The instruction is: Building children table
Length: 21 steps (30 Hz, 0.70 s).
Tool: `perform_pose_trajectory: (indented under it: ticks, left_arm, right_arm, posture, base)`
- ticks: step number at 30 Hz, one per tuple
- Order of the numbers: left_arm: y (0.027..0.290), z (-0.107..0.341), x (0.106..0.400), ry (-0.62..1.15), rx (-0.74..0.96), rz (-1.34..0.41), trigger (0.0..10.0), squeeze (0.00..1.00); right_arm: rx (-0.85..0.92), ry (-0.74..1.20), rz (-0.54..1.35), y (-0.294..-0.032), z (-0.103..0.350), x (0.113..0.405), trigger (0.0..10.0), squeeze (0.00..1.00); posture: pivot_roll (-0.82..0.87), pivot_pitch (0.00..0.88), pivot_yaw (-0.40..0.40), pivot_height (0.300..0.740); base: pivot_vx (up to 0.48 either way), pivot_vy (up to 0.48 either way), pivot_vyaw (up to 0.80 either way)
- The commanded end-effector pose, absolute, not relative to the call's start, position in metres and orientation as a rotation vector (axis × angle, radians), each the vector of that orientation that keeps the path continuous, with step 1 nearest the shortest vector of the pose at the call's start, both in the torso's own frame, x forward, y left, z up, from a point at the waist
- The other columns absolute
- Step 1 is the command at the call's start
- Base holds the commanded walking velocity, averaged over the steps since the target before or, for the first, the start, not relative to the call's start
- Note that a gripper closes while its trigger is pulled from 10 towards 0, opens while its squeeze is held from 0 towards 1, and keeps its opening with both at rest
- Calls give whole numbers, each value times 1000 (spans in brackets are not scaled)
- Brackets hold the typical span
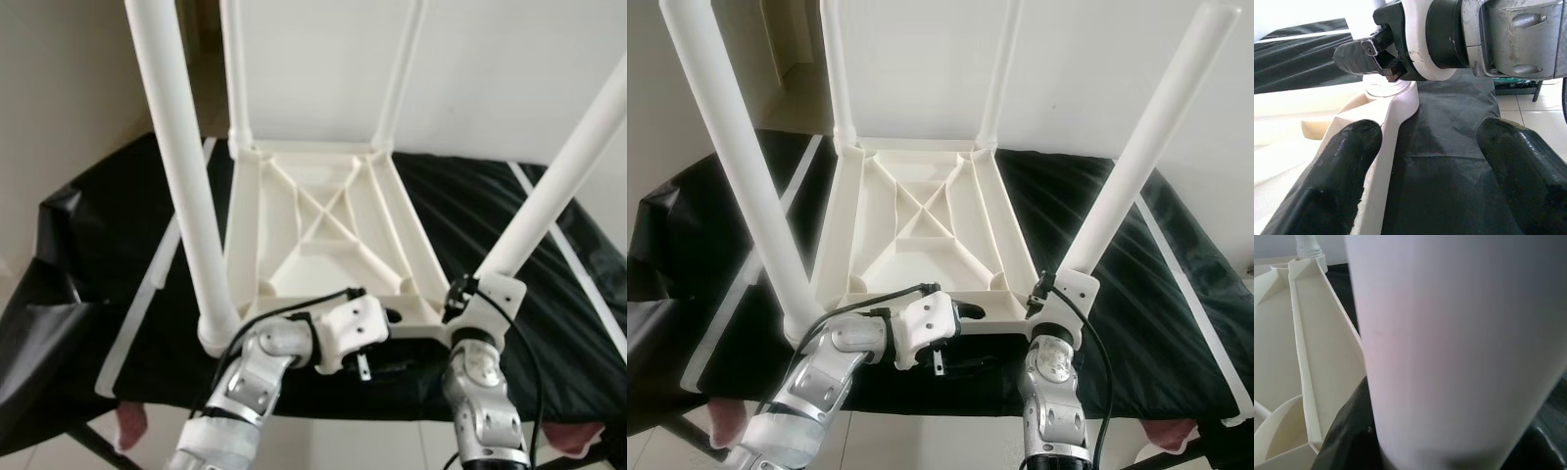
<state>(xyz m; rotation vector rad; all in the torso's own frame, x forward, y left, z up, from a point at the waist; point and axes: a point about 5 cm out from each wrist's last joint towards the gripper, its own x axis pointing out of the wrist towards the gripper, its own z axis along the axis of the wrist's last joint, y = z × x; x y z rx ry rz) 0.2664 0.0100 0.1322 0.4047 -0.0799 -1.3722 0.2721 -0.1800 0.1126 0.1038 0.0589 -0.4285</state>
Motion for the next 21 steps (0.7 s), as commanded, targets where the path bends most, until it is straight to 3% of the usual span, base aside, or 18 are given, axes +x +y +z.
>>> perform_pose_trajectory:
  ticks: [1, 11, 12, 21]
  left_arm:
    - [11, 133, 271, -100, 381, -1227, 10000, 0]
    - [12, 134, 271, -99, 386, -1223, 10000, 0]
    - [12, 133, 271, -97, 390, -1225, 10000, 0]
    - [9, 135, 272, -105, 400, -1235, 10000, 0]
  right_arm:
    - [120, 163, -440, -180, 95, 267, 10000, 0]
    - [80, 153, -475, -180, 99, 267, 10000, 0]
    - [78, 152, -479, -180, 99, 268, 10000, 1000]
    - [68, 121, -390, -184, 100, 266, 10000, 1000]
  posture:
    - [-12, 0, -62, 740]
    - [-8, 0, -62, 740]
    - [-8, 0, -62, 740]
    - [-11, 0, -51, 740]
  base:
    - [0, 0, 0]
    - [0, 0, 0]
    - [0, 0, 0]
    - [0, 0, 0]
